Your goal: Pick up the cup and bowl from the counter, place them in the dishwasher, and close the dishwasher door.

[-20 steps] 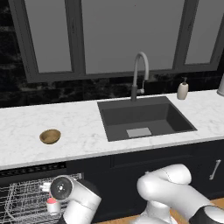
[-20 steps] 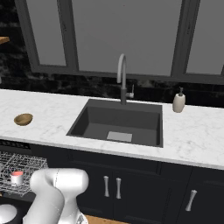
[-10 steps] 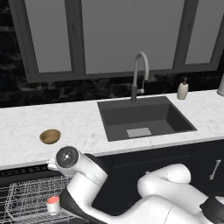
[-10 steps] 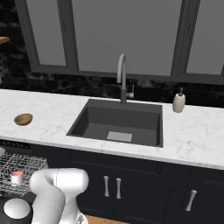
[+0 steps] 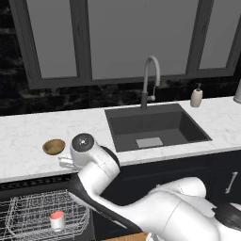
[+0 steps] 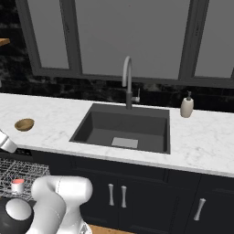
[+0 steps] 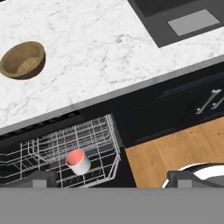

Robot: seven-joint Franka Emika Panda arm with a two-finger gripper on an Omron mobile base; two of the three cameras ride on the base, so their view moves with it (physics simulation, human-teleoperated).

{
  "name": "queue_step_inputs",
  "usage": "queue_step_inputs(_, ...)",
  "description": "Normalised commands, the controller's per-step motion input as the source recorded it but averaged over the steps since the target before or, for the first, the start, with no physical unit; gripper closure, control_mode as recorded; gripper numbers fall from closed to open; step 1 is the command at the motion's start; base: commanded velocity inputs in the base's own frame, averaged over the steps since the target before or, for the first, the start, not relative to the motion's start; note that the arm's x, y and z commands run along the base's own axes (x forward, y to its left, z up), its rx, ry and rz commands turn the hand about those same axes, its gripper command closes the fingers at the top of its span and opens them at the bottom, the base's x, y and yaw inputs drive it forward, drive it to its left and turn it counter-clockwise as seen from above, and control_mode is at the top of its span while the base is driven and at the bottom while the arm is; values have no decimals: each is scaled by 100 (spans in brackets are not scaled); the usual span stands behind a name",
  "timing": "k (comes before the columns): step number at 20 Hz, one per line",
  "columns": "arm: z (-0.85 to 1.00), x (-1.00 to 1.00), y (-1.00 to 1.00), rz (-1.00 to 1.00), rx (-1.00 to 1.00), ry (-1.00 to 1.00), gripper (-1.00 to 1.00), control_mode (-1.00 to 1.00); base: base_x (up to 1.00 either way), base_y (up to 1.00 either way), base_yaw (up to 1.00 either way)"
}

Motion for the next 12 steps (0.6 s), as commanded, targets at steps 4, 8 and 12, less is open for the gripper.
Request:
queue_step_inputs(4,0,12,-9,0,0,0,-100,-100,0,0,0)
queue_step_inputs(8,0,33,-21,1,3,2,-100,-100,0,0,0)
queue_step_inputs(12,0,34,-28,5,7,1,-100,-100,0,0,0)
